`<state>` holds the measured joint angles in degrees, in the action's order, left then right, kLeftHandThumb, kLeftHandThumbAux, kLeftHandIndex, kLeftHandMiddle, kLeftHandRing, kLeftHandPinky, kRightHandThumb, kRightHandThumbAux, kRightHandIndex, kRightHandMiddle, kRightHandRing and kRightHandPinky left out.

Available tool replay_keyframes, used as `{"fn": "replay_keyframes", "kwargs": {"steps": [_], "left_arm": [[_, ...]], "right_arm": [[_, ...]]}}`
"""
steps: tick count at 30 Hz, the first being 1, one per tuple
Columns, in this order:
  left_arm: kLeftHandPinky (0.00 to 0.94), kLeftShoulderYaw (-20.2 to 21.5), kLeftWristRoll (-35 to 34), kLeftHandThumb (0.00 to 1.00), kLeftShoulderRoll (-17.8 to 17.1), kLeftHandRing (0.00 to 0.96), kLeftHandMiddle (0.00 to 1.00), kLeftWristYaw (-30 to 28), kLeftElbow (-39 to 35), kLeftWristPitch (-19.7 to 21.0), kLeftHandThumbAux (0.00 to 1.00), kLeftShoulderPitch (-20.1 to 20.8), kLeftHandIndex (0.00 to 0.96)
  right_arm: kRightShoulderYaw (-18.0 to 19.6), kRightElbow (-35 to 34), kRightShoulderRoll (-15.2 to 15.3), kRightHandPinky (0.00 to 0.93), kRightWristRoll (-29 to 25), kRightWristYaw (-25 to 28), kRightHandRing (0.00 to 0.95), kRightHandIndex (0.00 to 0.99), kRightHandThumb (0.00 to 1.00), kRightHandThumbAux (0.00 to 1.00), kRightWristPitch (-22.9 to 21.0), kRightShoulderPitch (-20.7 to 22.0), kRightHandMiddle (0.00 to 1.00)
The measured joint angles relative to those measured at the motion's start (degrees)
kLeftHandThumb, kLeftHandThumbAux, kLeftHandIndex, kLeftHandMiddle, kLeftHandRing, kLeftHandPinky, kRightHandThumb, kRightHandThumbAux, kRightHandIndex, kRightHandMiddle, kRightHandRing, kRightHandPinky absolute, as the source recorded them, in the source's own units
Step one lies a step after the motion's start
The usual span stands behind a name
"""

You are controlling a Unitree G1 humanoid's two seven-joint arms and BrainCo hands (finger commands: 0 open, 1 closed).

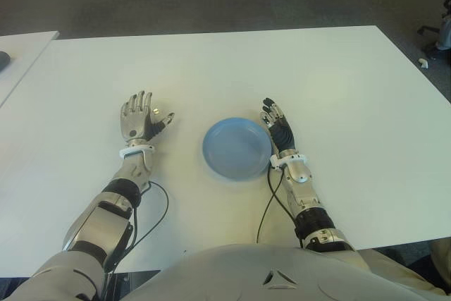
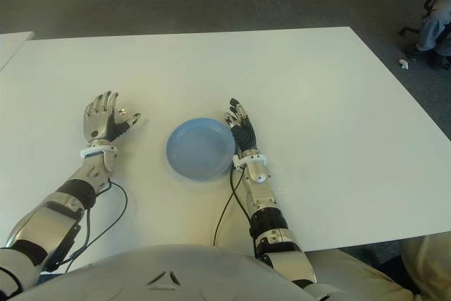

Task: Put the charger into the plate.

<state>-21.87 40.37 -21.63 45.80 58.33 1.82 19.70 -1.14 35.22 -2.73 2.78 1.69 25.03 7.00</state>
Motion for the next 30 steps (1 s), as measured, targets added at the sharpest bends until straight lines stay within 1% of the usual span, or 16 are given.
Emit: {"fn": "replay_keyframes", "kwargs": {"steps": [3, 5, 8, 17, 18, 19, 21, 24, 27, 29, 30], "left_arm": [[0.006, 0.24, -0.11, 0.205, 0.08, 0.000, 0.007, 0.26, 0.27, -0.23, 0.208, 0.06, 0.000], [0.037, 0.36, -0.24, 0.214, 0.12, 0.000, 0.026, 0.48, 0.35, -0.27, 0.205, 0.07, 0.000], [0.059, 0.53, -0.38, 0.221, 0.18, 0.000, 0.040, 0.91, 0.51, -0.45, 0.202, 0.07, 0.000], [0.195, 1.09, -0.82, 0.276, 0.21, 0.103, 0.140, 2.35, 1.22, -1.65, 0.196, 0.11, 0.021], [0.263, 1.18, -0.94, 0.287, 0.21, 0.157, 0.173, 2.49, 1.33, -1.80, 0.195, 0.12, 0.032], [0.308, 1.27, -1.00, 0.294, 0.21, 0.192, 0.194, 2.57, 1.40, -1.90, 0.194, 0.12, 0.039], [0.353, 1.43, -1.09, 0.303, 0.22, 0.230, 0.223, 2.71, 1.55, -2.10, 0.192, 0.14, 0.049], [0.368, 1.64, -1.20, 0.310, 0.28, 0.253, 0.245, 2.83, 1.84, -2.22, 0.189, 0.25, 0.063], [0.370, 1.88, -1.26, 0.309, 0.35, 0.253, 0.247, 2.86, 2.15, -2.22, 0.187, 0.41, 0.068], [0.340, 2.03, -1.31, 0.307, 0.36, 0.240, 0.238, 2.87, 2.31, -2.22, 0.184, 0.49, 0.068], [0.307, 2.10, -1.34, 0.301, 0.36, 0.226, 0.228, 2.87, 2.36, -2.22, 0.180, 0.51, 0.067]], "right_arm": [[0.00, 0.00, 0.01, 0.063, 0.00, 0.00, 0.000, 0.000, 0.174, 0.441, 0.00, 0.00, 0.000], [0.00, 0.00, 0.01, 0.064, 0.00, 0.00, 0.000, 0.000, 0.173, 0.443, 0.00, 0.00, 0.000], [-0.01, 0.00, 0.01, 0.064, 0.01, 0.00, 0.000, 0.000, 0.172, 0.445, 0.00, 0.00, 0.000], [-0.02, -0.01, 0.00, 0.062, 0.02, 0.00, 0.000, 0.000, 0.175, 0.456, 0.00, 0.00, 0.000], [-0.02, -0.02, 0.00, 0.060, 0.02, 0.00, 0.000, 0.000, 0.176, 0.460, 0.00, 0.00, 0.000], [-0.02, -0.02, 0.00, 0.059, 0.02, 0.00, 0.000, 0.000, 0.176, 0.462, 0.00, 0.00, 0.000], [-0.02, -0.04, 0.00, 0.058, 0.02, 0.00, 0.000, 0.000, 0.175, 0.463, 0.00, -0.01, 0.000], [-0.02, -0.14, 0.00, 0.057, 0.02, 0.00, 0.000, 0.000, 0.170, 0.460, 0.00, -0.07, 0.000], [-0.02, -0.25, 0.00, 0.056, 0.02, -0.01, 0.000, 0.000, 0.167, 0.457, 0.00, -0.16, 0.000], [-0.03, -0.33, 0.00, 0.054, 0.02, 0.00, 0.000, 0.000, 0.165, 0.454, -0.01, -0.21, 0.000], [-0.03, -0.37, 0.00, 0.053, 0.02, 0.00, 0.000, 0.000, 0.163, 0.452, -0.01, -0.24, 0.000]]}}
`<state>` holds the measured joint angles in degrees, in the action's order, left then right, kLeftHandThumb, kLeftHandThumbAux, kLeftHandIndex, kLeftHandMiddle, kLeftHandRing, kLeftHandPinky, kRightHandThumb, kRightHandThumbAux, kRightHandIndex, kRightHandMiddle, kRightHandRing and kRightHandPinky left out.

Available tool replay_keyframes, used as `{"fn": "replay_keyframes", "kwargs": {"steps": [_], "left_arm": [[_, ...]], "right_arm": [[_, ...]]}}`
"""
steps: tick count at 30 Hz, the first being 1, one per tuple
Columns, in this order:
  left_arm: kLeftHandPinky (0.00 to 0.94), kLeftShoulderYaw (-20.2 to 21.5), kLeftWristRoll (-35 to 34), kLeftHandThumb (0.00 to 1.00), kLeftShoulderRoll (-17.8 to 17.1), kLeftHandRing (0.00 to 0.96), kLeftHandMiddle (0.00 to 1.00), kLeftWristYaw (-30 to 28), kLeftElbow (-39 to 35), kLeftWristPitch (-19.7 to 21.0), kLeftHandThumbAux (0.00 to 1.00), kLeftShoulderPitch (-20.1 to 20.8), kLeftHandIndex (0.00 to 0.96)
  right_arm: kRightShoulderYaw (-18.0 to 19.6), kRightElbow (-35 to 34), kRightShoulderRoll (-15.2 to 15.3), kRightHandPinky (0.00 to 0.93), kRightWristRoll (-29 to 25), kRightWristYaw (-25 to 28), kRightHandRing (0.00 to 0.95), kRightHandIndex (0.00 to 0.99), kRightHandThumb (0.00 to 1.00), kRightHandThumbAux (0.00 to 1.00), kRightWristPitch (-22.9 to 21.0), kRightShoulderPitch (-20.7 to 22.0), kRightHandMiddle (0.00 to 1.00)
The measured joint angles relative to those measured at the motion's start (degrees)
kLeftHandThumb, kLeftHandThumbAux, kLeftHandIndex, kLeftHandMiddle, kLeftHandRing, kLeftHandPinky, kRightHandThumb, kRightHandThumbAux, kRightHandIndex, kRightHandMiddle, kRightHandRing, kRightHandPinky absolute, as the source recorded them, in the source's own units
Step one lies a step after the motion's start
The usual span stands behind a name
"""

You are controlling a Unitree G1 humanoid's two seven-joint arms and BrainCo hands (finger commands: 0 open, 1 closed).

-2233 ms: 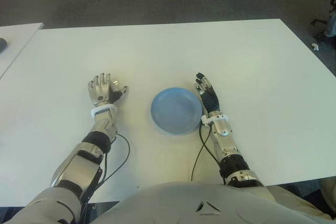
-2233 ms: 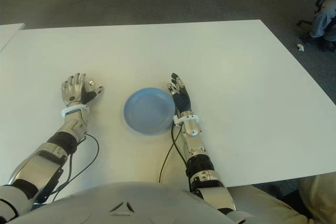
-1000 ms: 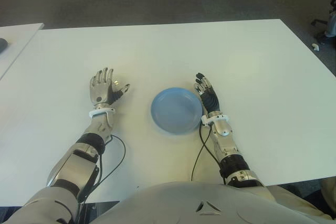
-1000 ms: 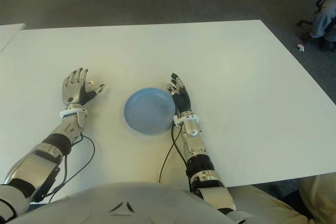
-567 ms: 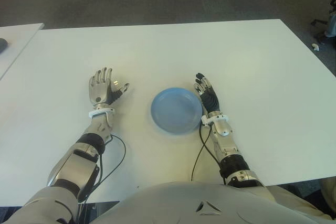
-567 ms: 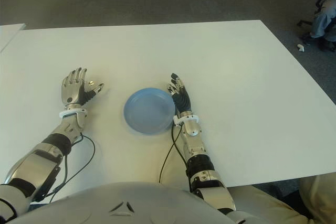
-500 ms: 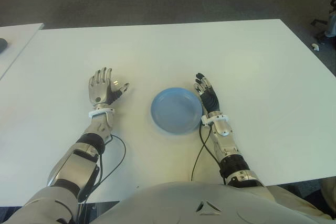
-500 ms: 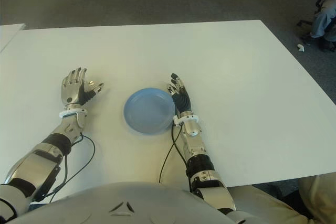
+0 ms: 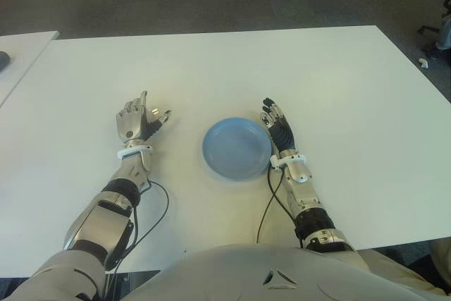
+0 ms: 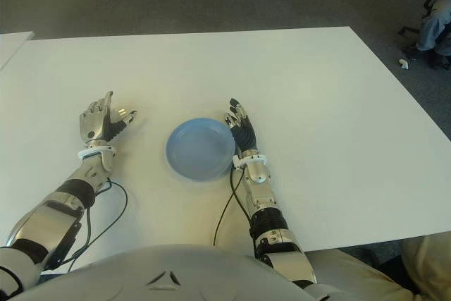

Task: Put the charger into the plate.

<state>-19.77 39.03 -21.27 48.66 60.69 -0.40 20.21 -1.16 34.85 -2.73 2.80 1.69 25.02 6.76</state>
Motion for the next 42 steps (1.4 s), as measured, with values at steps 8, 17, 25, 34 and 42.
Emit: {"fn": "replay_keyframes", "kwargs": {"steps": [8, 17, 25, 34, 42], "left_arm": [[0.144, 0.70, -0.19, 0.239, 0.10, 0.139, 0.156, -0.02, 0.07, 0.83, 0.171, 0.06, 0.028], [0.082, 0.90, -0.22, 0.198, -1.59, 0.081, 0.117, -0.39, -3.96, 3.06, 0.155, -1.74, 0.000], [0.081, 1.21, -0.24, 0.200, -3.74, 0.068, 0.105, -1.09, -10.29, 4.69, 0.145, -5.92, 0.000], [0.045, 1.38, -0.08, 0.194, -6.32, 0.048, 0.088, -1.10, -18.32, 6.77, 0.128, -11.94, 0.000], [0.007, 1.34, 0.59, 0.173, -8.24, 0.019, 0.062, -3.46, -24.86, 10.57, 0.132, -16.54, 0.000]], "right_arm": [[-0.02, -0.34, 0.00, 0.055, 0.00, 0.15, 0.000, 0.000, 0.169, 0.446, -0.02, -0.25, 0.000], [-0.07, -0.83, -0.01, 0.050, 0.00, 0.45, 0.000, 0.000, 0.177, 0.444, -0.01, -0.28, 0.000], [-0.06, -1.14, -0.02, 0.056, 0.00, 0.64, 0.000, 0.000, 0.186, 0.450, -0.01, -0.28, 0.000], [-0.05, -1.22, -0.02, 0.060, 0.00, 0.82, 0.000, 0.000, 0.190, 0.443, -0.01, -0.29, 0.000], [-0.04, -1.16, -0.02, 0.056, -0.02, 0.87, 0.000, 0.000, 0.197, 0.445, -0.01, -0.28, 0.000]]}}
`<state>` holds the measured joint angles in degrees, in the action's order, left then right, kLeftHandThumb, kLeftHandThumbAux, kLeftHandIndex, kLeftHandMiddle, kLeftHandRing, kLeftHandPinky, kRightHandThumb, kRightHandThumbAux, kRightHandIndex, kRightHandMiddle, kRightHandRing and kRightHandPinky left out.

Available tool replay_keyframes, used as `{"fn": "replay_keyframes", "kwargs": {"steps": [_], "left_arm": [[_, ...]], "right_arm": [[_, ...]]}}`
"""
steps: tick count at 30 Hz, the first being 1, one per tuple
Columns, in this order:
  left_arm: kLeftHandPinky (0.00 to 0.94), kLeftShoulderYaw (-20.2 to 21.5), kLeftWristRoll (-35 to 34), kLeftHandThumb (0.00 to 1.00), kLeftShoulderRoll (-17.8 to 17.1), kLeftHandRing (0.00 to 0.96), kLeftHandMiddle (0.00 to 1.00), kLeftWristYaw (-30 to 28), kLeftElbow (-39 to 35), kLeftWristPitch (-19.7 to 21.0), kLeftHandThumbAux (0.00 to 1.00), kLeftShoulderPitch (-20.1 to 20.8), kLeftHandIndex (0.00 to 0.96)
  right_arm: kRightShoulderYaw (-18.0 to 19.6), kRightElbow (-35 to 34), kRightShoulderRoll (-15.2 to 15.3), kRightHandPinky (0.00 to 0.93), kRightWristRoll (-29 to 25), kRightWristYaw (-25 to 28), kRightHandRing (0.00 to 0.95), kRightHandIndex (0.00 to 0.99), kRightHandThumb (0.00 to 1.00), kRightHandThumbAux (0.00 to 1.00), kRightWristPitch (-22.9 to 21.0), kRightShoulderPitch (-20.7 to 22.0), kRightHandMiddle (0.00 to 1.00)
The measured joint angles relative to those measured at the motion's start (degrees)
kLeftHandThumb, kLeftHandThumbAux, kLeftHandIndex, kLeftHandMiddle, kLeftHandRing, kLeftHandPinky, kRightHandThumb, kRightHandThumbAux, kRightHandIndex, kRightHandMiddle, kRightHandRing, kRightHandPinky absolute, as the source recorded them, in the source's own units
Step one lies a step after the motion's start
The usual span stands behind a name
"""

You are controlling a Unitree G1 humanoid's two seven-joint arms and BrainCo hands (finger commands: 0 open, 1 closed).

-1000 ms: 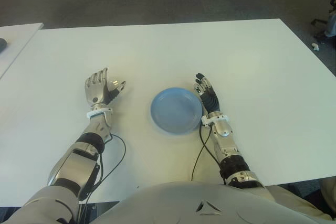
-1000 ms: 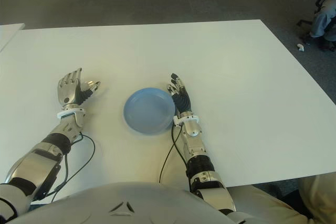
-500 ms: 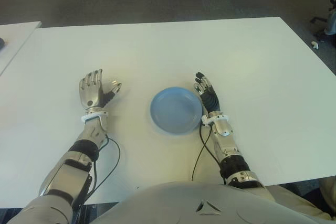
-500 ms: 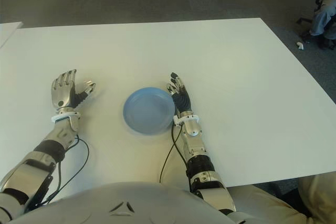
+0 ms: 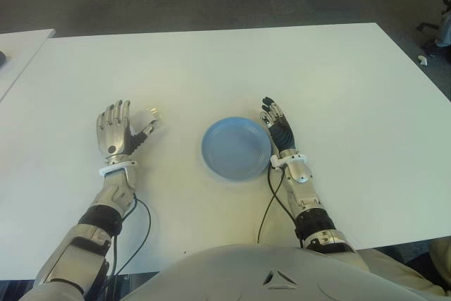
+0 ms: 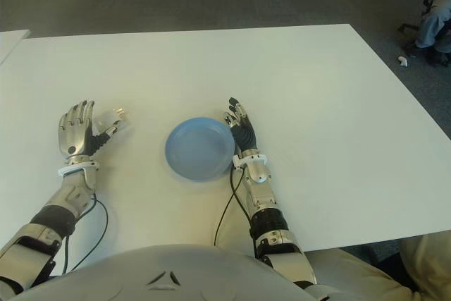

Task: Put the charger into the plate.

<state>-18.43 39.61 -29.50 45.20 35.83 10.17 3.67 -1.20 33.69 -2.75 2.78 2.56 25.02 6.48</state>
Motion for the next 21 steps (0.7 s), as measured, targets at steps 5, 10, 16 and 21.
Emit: {"fn": "replay_keyframes", "kwargs": {"steps": [5, 10, 16, 21], "left_arm": [[0.001, -0.11, 0.50, 0.153, -0.87, 0.009, 0.052, -2.31, -3.18, 2.59, 0.141, -2.13, 0.000], [0.000, -0.33, 1.57, 0.127, -1.33, 0.001, 0.040, -4.03, -5.50, 5.00, 0.148, -3.57, 0.000], [0.000, -0.35, 2.99, 0.111, -1.62, 0.000, 0.033, -4.76, -7.90, 7.12, 0.151, -5.25, 0.000], [0.000, -0.35, 3.97, 0.108, -1.96, 0.000, 0.038, -5.37, -9.57, 8.20, 0.151, -6.62, 0.000]], "right_arm": [[0.02, 0.10, 0.00, 0.057, -0.01, 0.10, 0.000, 0.000, 0.200, 0.445, 0.00, 0.02, 0.000], [0.03, 0.16, 0.01, 0.055, -0.01, 0.20, 0.000, 0.000, 0.197, 0.445, 0.00, 0.03, 0.000], [0.02, 0.16, 0.01, 0.052, -0.02, 0.35, 0.000, 0.000, 0.194, 0.446, 0.00, 0.04, 0.000], [0.02, 0.16, 0.01, 0.055, -0.02, 0.37, 0.000, 0.000, 0.194, 0.444, 0.00, 0.04, 0.000]]}}
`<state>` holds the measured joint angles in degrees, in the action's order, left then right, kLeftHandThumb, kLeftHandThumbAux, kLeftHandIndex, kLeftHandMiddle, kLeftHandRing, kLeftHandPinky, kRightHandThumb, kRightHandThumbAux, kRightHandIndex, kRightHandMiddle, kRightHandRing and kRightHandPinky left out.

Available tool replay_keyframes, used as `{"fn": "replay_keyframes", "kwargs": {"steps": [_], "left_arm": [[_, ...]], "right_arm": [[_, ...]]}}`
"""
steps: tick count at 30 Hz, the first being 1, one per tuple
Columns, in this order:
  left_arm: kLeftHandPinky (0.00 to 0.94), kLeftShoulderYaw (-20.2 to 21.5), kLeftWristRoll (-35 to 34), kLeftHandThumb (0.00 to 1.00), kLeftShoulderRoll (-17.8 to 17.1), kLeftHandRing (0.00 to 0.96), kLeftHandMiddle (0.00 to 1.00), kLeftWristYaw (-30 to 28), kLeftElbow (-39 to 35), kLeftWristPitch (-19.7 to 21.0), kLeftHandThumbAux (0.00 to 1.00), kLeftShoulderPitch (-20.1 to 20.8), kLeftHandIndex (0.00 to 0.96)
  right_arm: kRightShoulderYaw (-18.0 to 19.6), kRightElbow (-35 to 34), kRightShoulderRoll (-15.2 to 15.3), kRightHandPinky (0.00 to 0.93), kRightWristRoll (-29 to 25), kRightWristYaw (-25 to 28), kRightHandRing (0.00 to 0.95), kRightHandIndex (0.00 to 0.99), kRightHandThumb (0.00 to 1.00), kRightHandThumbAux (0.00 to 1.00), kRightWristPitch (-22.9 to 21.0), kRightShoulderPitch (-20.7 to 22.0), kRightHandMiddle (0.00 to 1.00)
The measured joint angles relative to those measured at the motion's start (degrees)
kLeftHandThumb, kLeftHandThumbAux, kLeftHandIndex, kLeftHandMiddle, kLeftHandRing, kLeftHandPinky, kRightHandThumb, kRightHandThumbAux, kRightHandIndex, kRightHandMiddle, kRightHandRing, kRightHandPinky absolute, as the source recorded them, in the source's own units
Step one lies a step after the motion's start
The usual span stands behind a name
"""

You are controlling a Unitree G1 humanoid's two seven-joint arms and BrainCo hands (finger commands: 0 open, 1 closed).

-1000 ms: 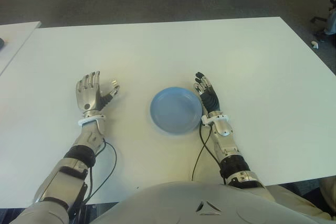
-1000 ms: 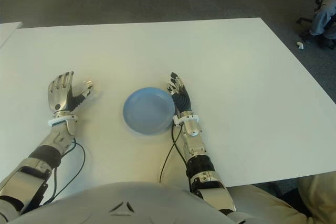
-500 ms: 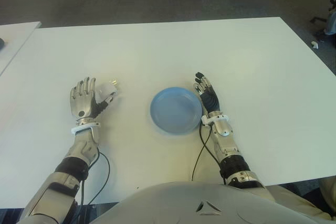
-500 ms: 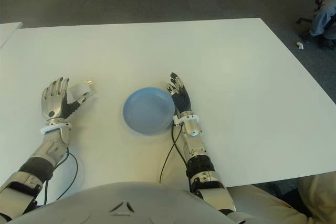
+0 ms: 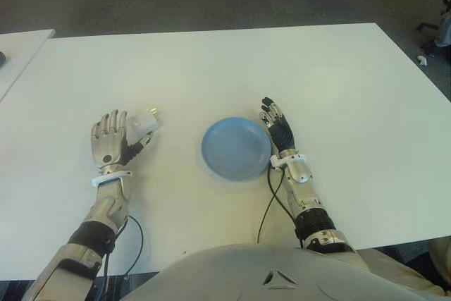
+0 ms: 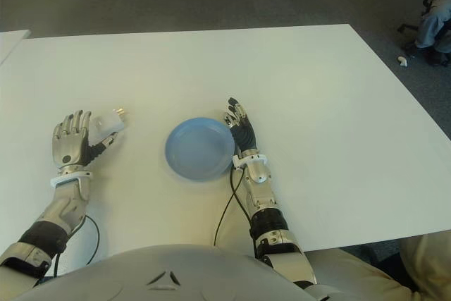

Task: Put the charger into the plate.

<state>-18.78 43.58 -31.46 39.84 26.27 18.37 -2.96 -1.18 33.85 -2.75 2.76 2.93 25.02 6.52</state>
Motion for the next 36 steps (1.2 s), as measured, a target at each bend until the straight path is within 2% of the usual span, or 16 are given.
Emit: {"fn": "replay_keyframes", "kwargs": {"steps": [14, 25, 36], "left_arm": [[0.000, -0.70, 2.36, 0.103, 0.33, 0.000, 0.033, -3.24, -0.14, 0.95, 0.171, -0.25, 0.000], [0.000, -2.47, 3.79, 0.088, 0.32, 0.000, 0.023, -8.55, 3.84, 0.69, 0.183, 3.78, 0.000], [0.000, -2.99, 4.21, 0.091, 0.64, 0.000, 0.016, -8.79, 10.01, -1.08, 0.181, 7.83, 0.000]], "right_arm": [[0.08, 0.65, -0.03, 0.049, -0.22, 0.01, 0.000, 0.000, 0.220, 0.447, -0.01, 0.07, 0.000], [0.23, 0.88, -0.16, 0.054, -0.24, -0.09, 0.000, 0.000, 0.227, 0.458, -0.01, 0.04, 0.000], [0.29, 1.01, -0.27, 0.048, -0.30, -0.14, 0.000, 0.000, 0.215, 0.462, 0.00, 0.05, 0.000]]}}
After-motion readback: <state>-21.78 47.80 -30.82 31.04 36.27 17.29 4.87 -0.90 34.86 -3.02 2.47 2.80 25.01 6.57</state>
